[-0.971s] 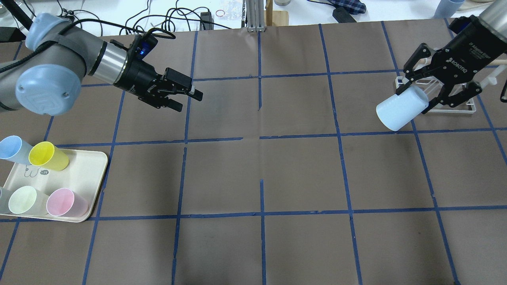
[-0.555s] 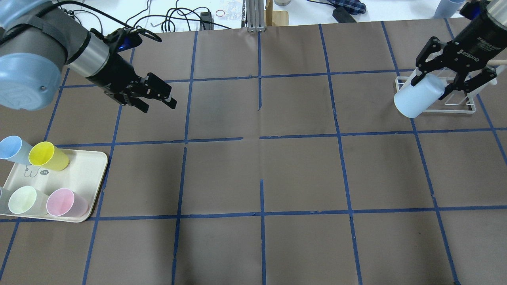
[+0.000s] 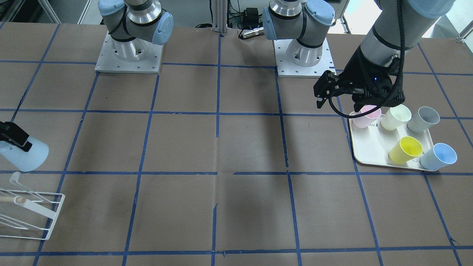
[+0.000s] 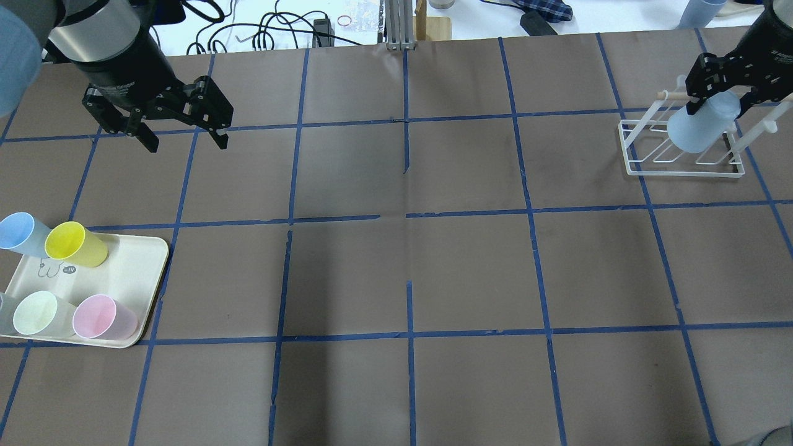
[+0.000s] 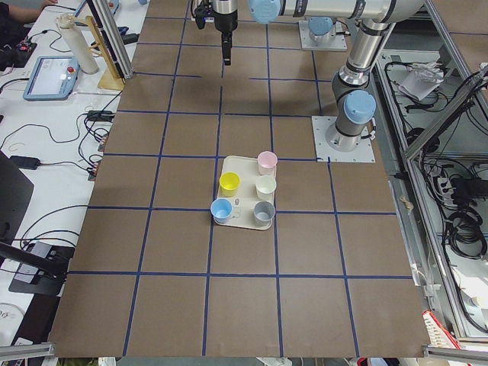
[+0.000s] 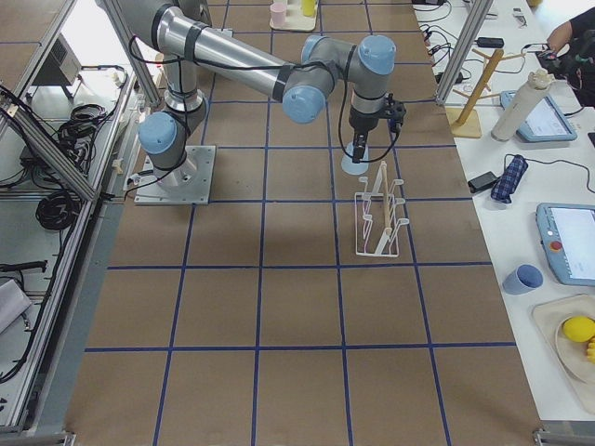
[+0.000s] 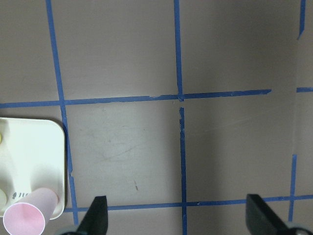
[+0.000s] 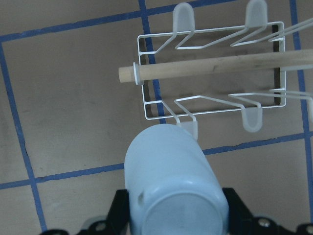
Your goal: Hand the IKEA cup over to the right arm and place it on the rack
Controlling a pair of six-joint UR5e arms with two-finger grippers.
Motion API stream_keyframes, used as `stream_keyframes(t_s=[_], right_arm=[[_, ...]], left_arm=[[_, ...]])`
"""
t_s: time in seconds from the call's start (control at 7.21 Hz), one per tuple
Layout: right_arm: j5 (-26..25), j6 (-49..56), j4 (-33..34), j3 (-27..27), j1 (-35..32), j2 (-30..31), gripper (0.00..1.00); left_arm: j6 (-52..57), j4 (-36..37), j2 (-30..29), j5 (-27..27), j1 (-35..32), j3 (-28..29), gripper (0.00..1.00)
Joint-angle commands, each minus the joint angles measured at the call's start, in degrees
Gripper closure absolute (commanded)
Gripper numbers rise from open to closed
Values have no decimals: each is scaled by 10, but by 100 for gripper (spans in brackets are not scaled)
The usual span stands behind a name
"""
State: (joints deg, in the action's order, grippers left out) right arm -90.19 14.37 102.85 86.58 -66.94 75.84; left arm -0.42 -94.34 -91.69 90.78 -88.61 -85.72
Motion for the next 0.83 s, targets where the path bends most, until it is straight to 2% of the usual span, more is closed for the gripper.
stream_keyframes(t_s=[0.0,0.28,0.42,0.55,0.69], right_arm=[[-4,7,26,0,2,-20,47],[-4,8,46,3,5,-43,46],[-10,8,55,3,5,-52,45],[-14,9,55,3,5,-60,35],[-13,8,56,3,5,-65,27]], left_arm=[[-27,-3,14,-4,-30,-11,0],[36,-2,20,-8,-6,-16,0],[58,-1,20,-30,14,-16,0],[102,-1,20,-31,28,-17,0],[90,-3,21,-25,27,-17,0]])
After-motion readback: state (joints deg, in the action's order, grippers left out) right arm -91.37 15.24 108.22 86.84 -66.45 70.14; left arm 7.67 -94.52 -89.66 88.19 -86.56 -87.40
